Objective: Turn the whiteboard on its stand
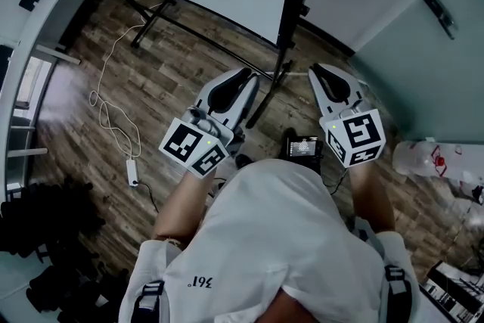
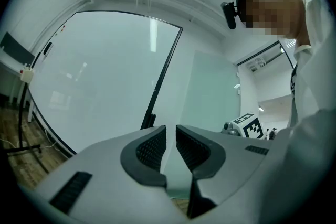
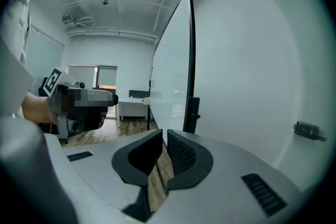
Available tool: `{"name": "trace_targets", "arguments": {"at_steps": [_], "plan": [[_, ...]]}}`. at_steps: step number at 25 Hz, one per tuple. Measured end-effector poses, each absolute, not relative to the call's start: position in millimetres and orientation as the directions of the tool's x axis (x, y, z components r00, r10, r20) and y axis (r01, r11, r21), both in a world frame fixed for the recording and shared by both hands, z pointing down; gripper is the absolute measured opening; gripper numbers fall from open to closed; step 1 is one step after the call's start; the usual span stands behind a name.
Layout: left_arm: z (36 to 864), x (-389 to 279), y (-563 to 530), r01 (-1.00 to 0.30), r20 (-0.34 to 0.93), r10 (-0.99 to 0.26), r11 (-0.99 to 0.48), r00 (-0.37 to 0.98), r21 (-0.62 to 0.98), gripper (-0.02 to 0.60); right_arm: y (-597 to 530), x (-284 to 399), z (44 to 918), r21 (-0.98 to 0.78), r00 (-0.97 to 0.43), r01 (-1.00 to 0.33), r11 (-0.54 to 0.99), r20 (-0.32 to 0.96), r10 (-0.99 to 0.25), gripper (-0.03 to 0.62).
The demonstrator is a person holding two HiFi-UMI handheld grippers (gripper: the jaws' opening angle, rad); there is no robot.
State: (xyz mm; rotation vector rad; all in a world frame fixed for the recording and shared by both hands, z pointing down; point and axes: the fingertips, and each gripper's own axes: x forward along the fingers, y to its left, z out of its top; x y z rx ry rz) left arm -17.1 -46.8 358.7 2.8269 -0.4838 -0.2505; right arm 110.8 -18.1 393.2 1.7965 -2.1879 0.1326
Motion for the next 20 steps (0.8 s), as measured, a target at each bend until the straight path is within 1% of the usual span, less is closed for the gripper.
{"name": "trace_targets", "arguments": {"at_steps": [16, 20], "plan": [[408, -37, -14, -0.286, -0.03, -0.318, -0.887, 0.948, 0.363, 0.051, 20, 110, 422, -0.004, -0.143, -0.989, 0.149, 0.327, -0.934, 0.031], [414, -41, -10, -0.283, -0.019, -0.314, -0.879, 0.949, 0.384, 0.048, 24, 111, 423, -0.104, -0.161, -0.985, 0.135, 0.309, -0.937, 0.026]]}}
